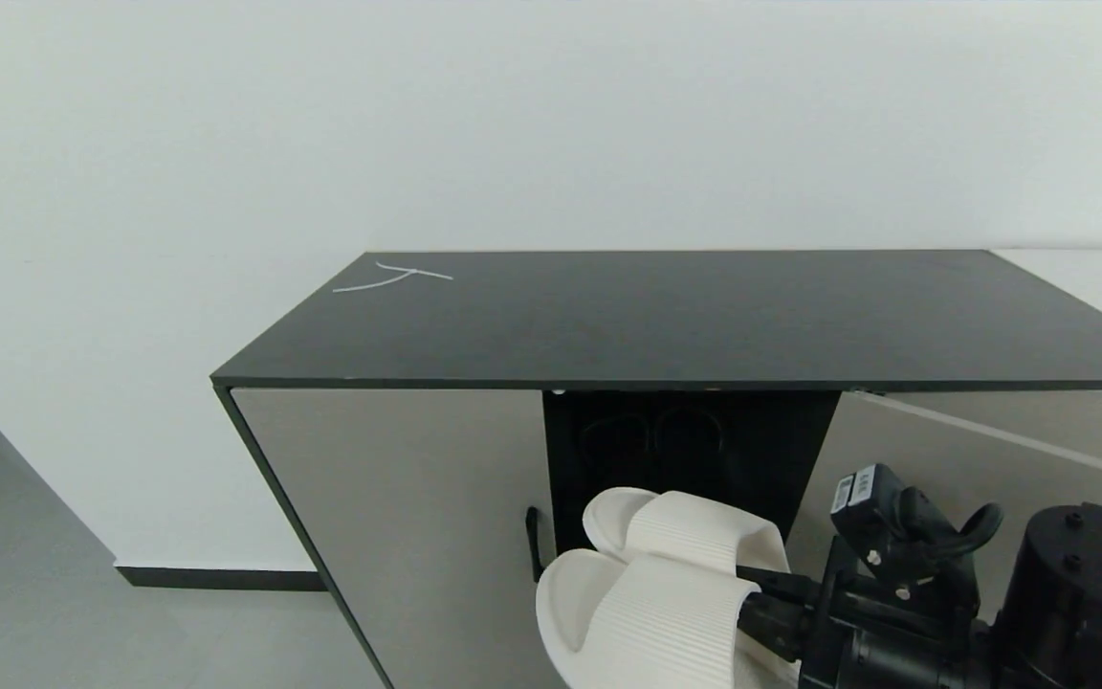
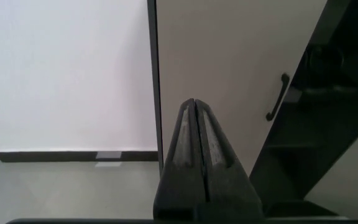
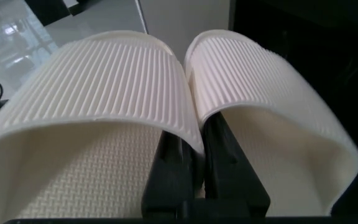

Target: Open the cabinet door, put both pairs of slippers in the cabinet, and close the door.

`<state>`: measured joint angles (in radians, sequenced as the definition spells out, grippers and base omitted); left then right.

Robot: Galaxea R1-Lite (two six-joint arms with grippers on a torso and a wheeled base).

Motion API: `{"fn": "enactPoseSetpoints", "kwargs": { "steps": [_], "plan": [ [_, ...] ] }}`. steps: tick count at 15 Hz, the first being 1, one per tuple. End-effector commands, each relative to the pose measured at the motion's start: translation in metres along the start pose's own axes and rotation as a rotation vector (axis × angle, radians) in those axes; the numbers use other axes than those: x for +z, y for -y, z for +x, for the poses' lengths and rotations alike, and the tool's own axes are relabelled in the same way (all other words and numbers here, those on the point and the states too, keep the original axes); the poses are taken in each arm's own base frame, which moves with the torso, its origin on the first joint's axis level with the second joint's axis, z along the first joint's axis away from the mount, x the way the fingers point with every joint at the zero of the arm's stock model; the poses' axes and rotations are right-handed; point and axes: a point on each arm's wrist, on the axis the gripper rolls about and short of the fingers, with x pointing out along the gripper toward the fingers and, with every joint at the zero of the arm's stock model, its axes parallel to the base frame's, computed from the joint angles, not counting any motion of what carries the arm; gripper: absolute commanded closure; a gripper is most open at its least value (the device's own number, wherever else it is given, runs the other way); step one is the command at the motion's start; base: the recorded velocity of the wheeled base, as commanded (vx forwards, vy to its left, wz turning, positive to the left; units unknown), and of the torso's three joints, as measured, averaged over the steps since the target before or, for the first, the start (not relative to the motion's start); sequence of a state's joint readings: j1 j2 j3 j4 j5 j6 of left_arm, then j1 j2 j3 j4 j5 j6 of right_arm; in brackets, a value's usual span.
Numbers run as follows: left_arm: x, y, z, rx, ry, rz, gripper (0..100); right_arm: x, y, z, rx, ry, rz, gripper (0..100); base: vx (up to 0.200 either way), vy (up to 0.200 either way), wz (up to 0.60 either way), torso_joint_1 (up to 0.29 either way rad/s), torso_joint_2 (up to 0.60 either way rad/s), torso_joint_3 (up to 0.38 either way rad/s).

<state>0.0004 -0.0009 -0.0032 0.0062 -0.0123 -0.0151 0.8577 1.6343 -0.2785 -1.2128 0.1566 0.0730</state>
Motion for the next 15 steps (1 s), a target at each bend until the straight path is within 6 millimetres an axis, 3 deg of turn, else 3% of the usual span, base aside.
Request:
{"fn": "enactPoseSetpoints", "kwargs": {
  "steps": [1, 10, 15],
  "plan": [
    [0.000, 0.000, 0.000, 0.000, -0.001, 0.000, 100, -0.002, -0.001, -0.001, 0.007, -0.009, 0.000, 100, 0.000, 0.000, 0.00, -0.207, 0.49, 0.281],
    [0.000, 0.000, 0.000, -0.002, -0.001, -0.002, 100, -0.006, -0.001, -0.004, 0.006, -0.024, 0.002, 100, 0.000, 0.000, 0.00, -0.193, 0.48, 0.283],
    [0.000, 0.000, 0.000, -0.002, -0.001, 0.001, 100, -0.031, -0.005, -0.017, 0.007, -0.135, 0.032, 100, 0.000, 0.000, 0.00, -0.155, 0.46, 0.300]
  ]
}}
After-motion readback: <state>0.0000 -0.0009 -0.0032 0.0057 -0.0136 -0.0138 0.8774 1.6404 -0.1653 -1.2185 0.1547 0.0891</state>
